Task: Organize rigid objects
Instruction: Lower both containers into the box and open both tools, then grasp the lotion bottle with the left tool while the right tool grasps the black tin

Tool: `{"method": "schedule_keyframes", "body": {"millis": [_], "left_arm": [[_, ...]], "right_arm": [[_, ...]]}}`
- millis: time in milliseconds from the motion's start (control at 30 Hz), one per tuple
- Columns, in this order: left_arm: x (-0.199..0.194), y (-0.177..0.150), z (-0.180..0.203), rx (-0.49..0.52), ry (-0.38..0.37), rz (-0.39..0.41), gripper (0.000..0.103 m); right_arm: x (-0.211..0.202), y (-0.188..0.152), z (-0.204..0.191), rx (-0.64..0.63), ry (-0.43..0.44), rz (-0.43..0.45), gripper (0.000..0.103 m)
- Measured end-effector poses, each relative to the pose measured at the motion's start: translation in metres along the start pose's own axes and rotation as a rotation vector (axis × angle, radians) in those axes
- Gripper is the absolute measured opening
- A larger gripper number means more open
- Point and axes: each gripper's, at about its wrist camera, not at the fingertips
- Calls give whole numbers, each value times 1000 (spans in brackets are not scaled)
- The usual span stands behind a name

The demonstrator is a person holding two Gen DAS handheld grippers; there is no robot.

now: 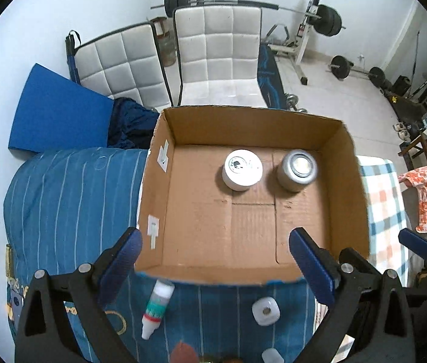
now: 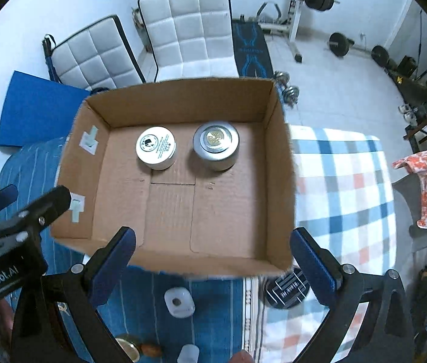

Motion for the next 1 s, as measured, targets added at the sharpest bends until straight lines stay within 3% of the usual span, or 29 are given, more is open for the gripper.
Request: {"method": "schedule_keyframes", "body": {"millis": [300,600,733,1000], "left_arm": [[-55,-27,4,12,-15,71,99],[-76,-50,-17,-21,-65,62,100],[-55,-67,-42,-31,-10,8,100],[42,-112,-88,-119,55,-211,99]], "right_arm": [[-67,-39,-1,2,7,72,103],[-84,-73,26,45,62,35,103],[-63,-93,57,85,42,-28,103],[13,-118,120,166,-4,-171,103]]}}
Point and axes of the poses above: each gripper's, at about its wrist camera, not at the fingertips, and x roughly the way its jaws point, z to its right, y to its top
